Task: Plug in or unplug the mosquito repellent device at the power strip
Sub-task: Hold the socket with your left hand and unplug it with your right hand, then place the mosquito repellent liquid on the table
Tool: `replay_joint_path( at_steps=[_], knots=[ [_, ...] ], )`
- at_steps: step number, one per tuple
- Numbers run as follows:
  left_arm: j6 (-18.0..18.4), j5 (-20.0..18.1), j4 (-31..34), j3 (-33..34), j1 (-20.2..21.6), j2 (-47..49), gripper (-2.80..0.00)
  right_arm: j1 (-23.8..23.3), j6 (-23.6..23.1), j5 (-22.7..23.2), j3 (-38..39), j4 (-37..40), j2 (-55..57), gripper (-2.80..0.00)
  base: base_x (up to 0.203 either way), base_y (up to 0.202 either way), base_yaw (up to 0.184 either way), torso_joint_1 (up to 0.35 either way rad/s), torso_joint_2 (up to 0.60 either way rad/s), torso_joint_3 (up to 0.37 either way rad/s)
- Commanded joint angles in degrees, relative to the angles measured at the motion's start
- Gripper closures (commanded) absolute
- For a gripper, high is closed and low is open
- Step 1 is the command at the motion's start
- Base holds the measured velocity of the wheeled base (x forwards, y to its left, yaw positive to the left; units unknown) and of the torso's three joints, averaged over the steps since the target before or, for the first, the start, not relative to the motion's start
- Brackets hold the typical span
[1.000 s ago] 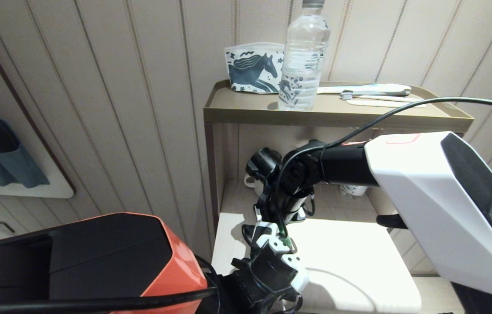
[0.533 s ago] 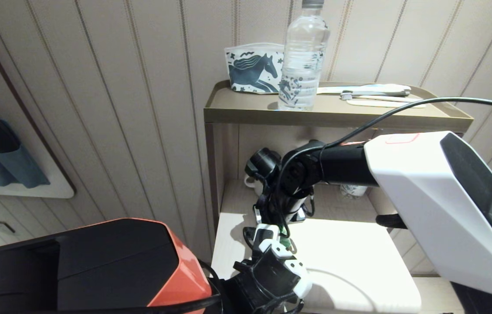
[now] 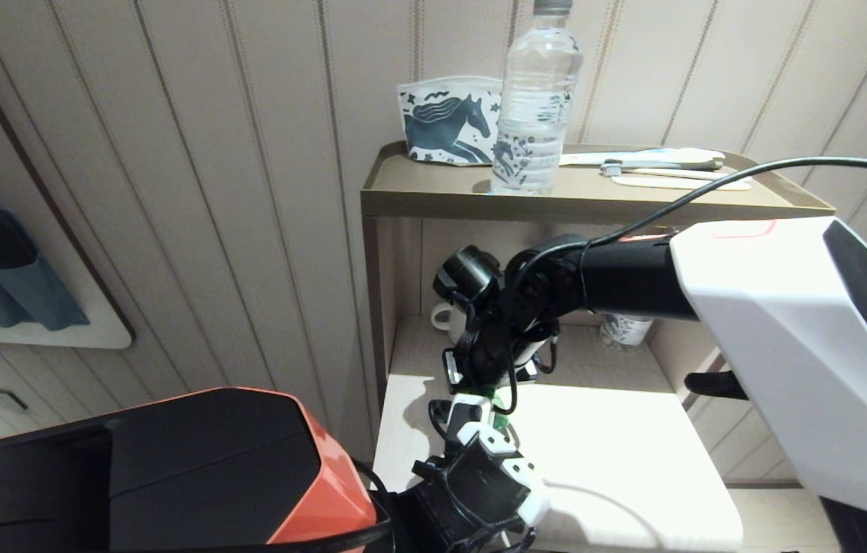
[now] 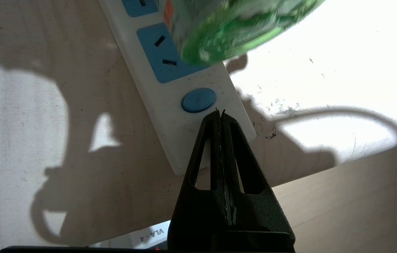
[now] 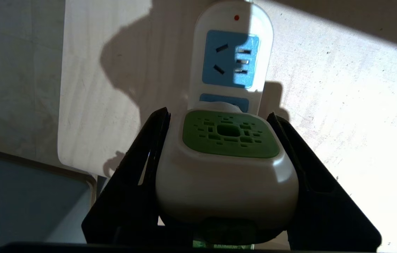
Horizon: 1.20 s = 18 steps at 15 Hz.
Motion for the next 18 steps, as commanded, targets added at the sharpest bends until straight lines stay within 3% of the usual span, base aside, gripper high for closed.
replay_joint_path(
  at_steps=[1,8,11,15,18],
  knots=[
    [-0.24,0.05,0.0,0.01,-0.01,0.81,0.0,-0.02,0.11,-0.18,-0.03,0.25,-0.92,0.0,0.0,0.0,0.0,0.0,0.0,0.0],
    [0.02,0.05,0.0,0.09,-0.01,-1.13,0.0,-0.46,-0.07,-0.27,0.05,0.96,-3.38,0.0,0.0,0.0,0.0,0.0,0.0,0.0],
    [2.4,0.61,0.5,0.3,0.06,-7.24,0.0,-0.37,0.11,-0.27,0.23,4.03,-6.11,0.0,0.0,0.0,0.0,0.0,0.0,0.0],
    [8.47,5.21,0.85,-0.19,1.14,-16.76,0.0,-0.55,0.52,-0.3,1.1,6.56,-10.05,0.0,0.0,0.0,0.0,0.0,0.0,0.0],
    [9.51,5.81,3.14,-0.77,2.55,-21.83,0.0,-0.66,0.67,-0.48,2.64,7.53,-11.82,0.0,0.0,0.0,0.0,0.0,0.0,0.0]
  ],
)
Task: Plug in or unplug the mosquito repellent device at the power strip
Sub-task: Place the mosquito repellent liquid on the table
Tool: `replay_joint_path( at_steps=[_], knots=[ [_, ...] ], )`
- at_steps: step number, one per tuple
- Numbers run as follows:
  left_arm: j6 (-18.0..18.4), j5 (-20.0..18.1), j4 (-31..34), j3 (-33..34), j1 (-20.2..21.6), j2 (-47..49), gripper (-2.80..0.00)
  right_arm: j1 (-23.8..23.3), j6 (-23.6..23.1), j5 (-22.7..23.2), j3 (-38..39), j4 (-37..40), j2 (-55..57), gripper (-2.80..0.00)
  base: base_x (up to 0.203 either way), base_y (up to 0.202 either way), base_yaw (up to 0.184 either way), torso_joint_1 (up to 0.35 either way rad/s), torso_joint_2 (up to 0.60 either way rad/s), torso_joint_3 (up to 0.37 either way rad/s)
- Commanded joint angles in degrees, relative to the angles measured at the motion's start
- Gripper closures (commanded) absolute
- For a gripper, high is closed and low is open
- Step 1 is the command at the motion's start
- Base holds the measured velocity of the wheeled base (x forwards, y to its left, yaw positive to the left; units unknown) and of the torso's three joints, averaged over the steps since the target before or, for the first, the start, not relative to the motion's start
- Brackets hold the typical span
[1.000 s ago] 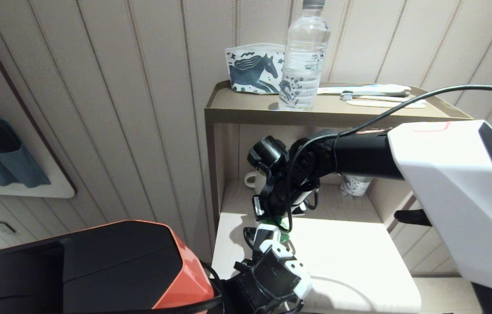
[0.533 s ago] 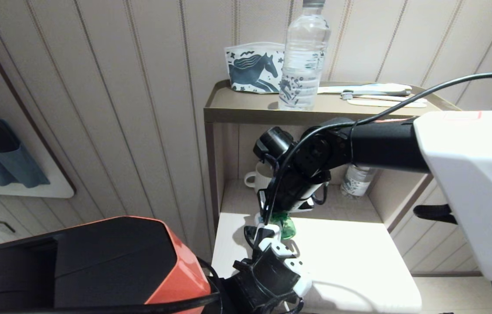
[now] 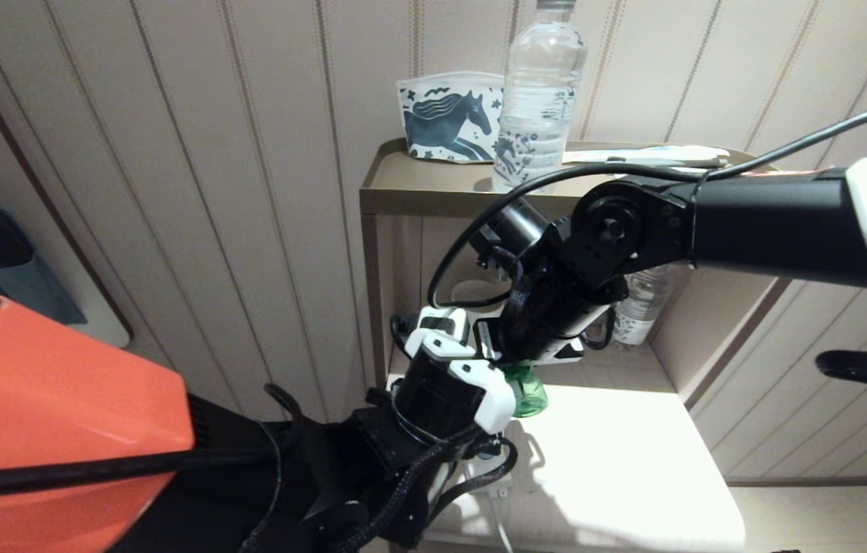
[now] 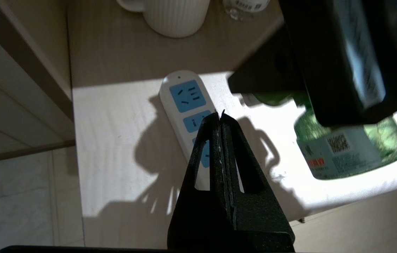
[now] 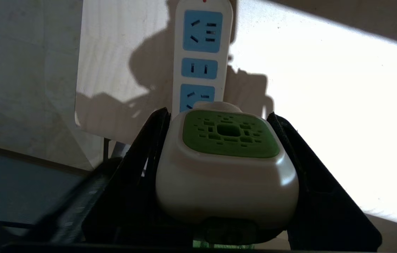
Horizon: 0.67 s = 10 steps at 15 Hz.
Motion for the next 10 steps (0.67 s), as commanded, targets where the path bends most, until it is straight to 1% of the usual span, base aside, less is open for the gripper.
replay_joint_path(
  at_steps=[1,4,5,7,8,10],
  knots=[
    [-0.22,0.25,0.63,0.61,1.07,-6.31,0.0,-0.26,0.16,-0.23,1.8,0.55,-2.01,0.0,0.0,0.0,0.0,0.0,0.0,0.0],
    [-0.58,0.55,1.97,7.95,4.45,-12.26,0.0,-0.8,0.3,-2.54,8.72,-0.45,-5.99,0.0,0.0,0.0,0.0,0.0,0.0,0.0],
    [-0.84,1.16,1.92,12.46,5.58,-14.04,0.0,-0.87,0.38,-3.51,12.74,-1.88,-8.02,0.0,0.0,0.0,0.0,0.0,0.0,0.0],
    [-1.64,3.55,1.65,21.11,8.63,-20.43,0.0,-1.23,0.27,-6.36,22.62,-7.7,-13.62,0.0,0.0,0.0,0.0,0.0,0.0,0.0],
    [-1.95,4.42,1.85,24.74,12.17,-24.68,0.0,-1.37,0.09,-8.25,27.91,-11.64,-16.34,0.0,0.0,0.0,0.0,0.0,0.0,0.0],
    [-1.96,5.31,3.98,29.76,23.95,-31.74,0.0,-1.6,-0.54,-11.44,38.54,-21.2,-20.62,0.0,0.0,0.0,0.0,0.0,0.0,0.0]
  ],
)
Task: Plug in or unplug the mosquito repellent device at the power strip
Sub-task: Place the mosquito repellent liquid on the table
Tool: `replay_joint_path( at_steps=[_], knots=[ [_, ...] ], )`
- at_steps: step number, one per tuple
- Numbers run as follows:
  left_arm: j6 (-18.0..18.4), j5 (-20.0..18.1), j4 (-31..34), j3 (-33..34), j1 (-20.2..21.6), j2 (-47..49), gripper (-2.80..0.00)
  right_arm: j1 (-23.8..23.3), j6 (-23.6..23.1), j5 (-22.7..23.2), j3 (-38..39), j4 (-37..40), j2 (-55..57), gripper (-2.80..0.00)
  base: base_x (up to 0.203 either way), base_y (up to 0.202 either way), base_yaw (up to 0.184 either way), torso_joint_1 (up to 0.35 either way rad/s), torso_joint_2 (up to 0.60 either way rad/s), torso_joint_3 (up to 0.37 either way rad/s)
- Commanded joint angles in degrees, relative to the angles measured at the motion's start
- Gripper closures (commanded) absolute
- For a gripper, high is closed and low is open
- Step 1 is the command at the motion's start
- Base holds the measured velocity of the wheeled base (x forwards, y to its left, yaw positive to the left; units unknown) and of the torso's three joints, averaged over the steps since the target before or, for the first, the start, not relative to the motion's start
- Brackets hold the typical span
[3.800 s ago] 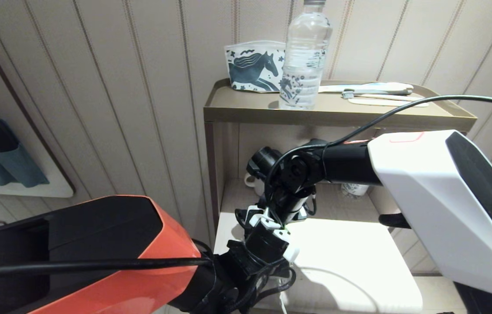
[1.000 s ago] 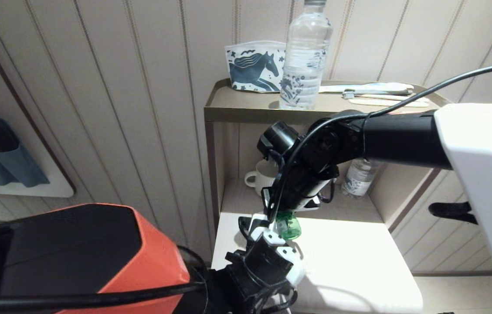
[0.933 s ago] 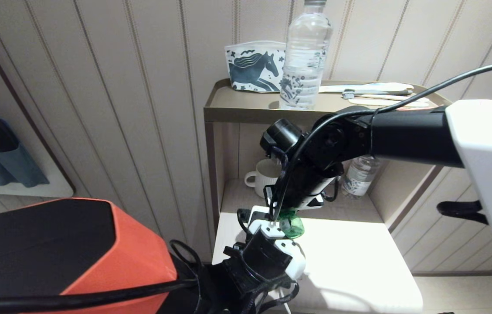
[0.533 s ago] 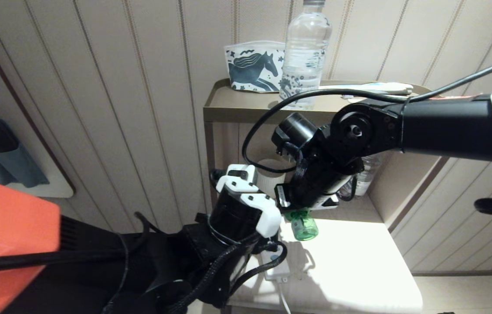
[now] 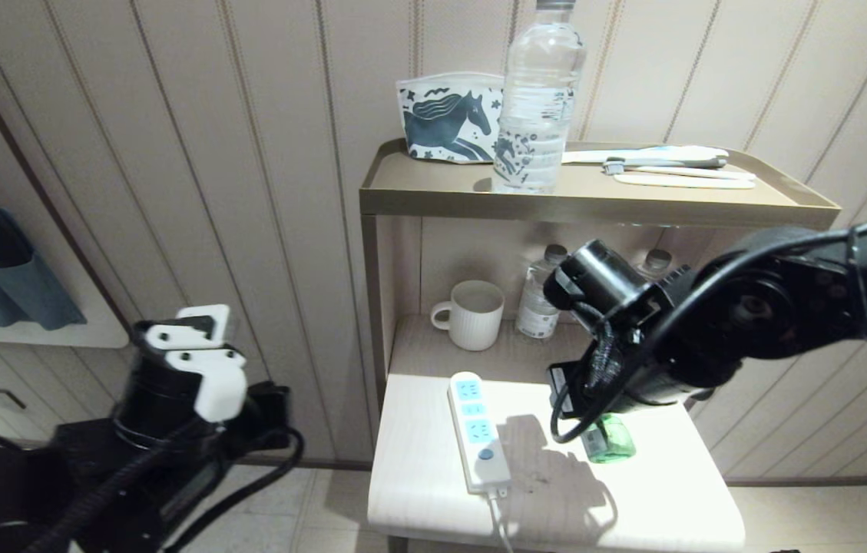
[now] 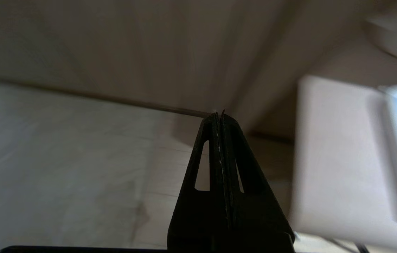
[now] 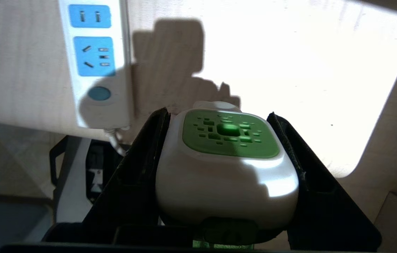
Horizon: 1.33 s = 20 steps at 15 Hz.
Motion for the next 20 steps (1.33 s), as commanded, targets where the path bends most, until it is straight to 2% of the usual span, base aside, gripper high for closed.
replay_joint_path(
  at_steps=[1,3,5,6,8,10,12,15,16,17,20],
  knots=[
    [-0.14,0.5,1.83,4.54,9.84,-10.56,0.0,-0.21,-0.3,-1.64,8.31,-7.71,-5.69,0.0,0.0,0.0,0.0,0.0,0.0,0.0],
    [0.41,0.71,6.76,8.07,15.46,-19.59,0.0,-1.14,-2.09,-3.13,17.48,-17.27,-8.63,0.0,0.0,0.0,0.0,0.0,0.0,0.0],
    [0.98,0.83,14.18,10.53,18.24,-32.2,0.0,-2.67,-4.08,-3.95,25.77,-26.24,-11.37,0.0,0.0,0.0,0.0,0.0,0.0,0.0],
    [1.26,0.89,18.26,11.74,19.6,-36.4,0.0,-3.29,-4.89,-4.31,26.77,-28.25,-12.15,0.0,0.0,0.0,0.0,0.0,0.0,0.0],
    [1.45,0.72,28.16,12.1,20.56,-45.74,0.0,-5.52,-4.89,-4.23,29.27,-29.57,-12.38,0.0,0.0,0.0,0.0,0.0,0.0,0.0],
    [1.87,0.78,38.57,11.91,21.46,-56.3,0.0,-5.57,-4.89,-4.22,29.32,-29.66,-12.5,0.0,0.0,0.0,0.0,0.0,0.0,0.0],
    [3.96,1.01,47.49,11.39,24.17,-64.4,0.0,-5.49,-4.89,-4.04,29.32,-29.66,-12.41,0.0,0.0,0.0,0.0,0.0,0.0,0.0],
    [10.18,0.16,51.75,12.14,33.29,-73.09,0.0,-5.49,-4.59,-3.83,29.82,-30.25,-11.54,0.0,0.0,0.0,0.0,0.0,0.0,0.0],
    [10.58,-0.42,51.85,13.52,35.46,-74.46,0.0,-5.49,-4.54,-3.78,30.2,-31.33,-11.0,0.0,0.0,0.0,0.0,0.0,0.0,0.0],
    [10.98,-0.99,51.94,13.77,35.9,-74.81,0.0,-5.55,-4.62,-3.79,30.36,-31.65,-10.88,0.0,0.0,0.0,0.0,0.0,0.0,0.0],
    [14.04,-6.58,52.24,14.5,38.08,-82.07,0.0,-6.72,-5.07,-3.86,32.77,-40.3,-5.86,0.0,0.0,0.0,0.0,0.0,0.0,0.0]
  ],
)
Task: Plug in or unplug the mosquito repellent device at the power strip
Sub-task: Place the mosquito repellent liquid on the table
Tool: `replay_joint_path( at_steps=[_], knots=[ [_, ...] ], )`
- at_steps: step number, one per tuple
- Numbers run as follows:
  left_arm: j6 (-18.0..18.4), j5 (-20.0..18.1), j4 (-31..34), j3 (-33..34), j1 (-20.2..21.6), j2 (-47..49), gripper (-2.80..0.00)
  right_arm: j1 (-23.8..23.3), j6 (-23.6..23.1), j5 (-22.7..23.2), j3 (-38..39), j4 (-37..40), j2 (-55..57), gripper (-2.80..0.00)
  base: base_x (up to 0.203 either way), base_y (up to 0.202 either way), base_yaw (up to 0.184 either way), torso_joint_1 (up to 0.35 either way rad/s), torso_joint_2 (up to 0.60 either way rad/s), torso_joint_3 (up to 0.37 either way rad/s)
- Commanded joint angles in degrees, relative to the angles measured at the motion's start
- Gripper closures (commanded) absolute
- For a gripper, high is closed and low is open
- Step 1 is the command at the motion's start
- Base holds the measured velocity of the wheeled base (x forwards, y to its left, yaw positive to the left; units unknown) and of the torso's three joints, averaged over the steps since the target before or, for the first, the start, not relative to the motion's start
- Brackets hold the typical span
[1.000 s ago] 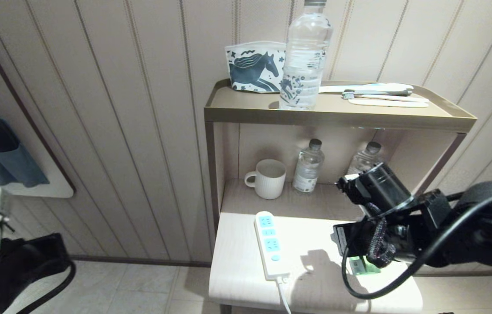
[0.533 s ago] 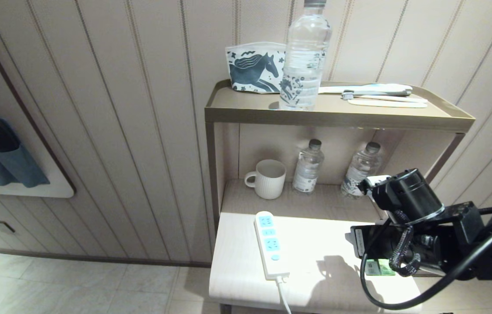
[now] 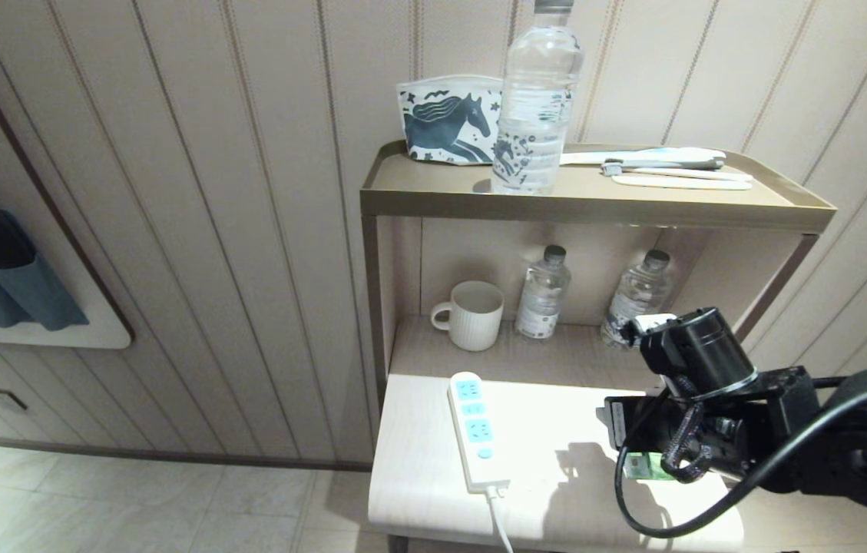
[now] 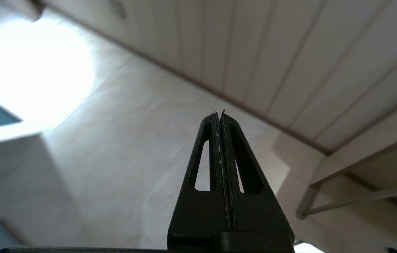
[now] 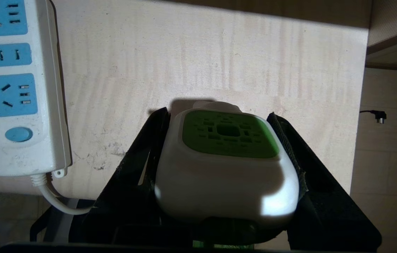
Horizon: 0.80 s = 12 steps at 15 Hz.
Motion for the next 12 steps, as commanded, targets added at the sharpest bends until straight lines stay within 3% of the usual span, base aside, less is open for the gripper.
replay_joint_path(
  at_steps=[1,3,6,7,9,12],
  knots=[
    [1.35,-2.61,0.17,1.27,0.84,-7.57,0.0,-0.65,-0.17,-0.12,0.73,-3.09,5.02,0.0,0.0,0.0,0.0,0.0,0.0,0.0],
    [4.76,-8.11,0.31,2.28,1.16,-11.2,0.0,-0.97,-1.12,-0.06,0.32,-6.17,6.92,0.0,0.0,0.0,0.0,0.0,0.0,0.0],
    [4.78,-9.53,-0.04,2.59,1.16,-11.2,0.0,-0.97,-2.28,-0.06,-0.29,-6.08,6.84,0.0,0.0,0.0,0.0,0.0,0.0,0.0],
    [5.51,-13.26,-0.04,2.58,1.16,-11.2,0.0,-0.97,-2.44,-0.06,-0.12,-6.08,6.57,0.0,0.0,0.0,0.0,0.0,0.0,0.0],
    [7.04,-17.26,-0.22,2.61,1.16,-11.16,0.0,-1.05,-2.95,-0.06,0.49,-6.08,5.87,0.0,0.0,0.0,0.0,0.0,0.0,0.0],
    [8.34,-17.45,-0.52,3.85,1.16,-10.98,0.0,-1.0,-2.96,-0.06,0.58,-5.99,5.51,0.0,0.0,0.0,0.0,0.0,0.0,0.0]
  ],
)
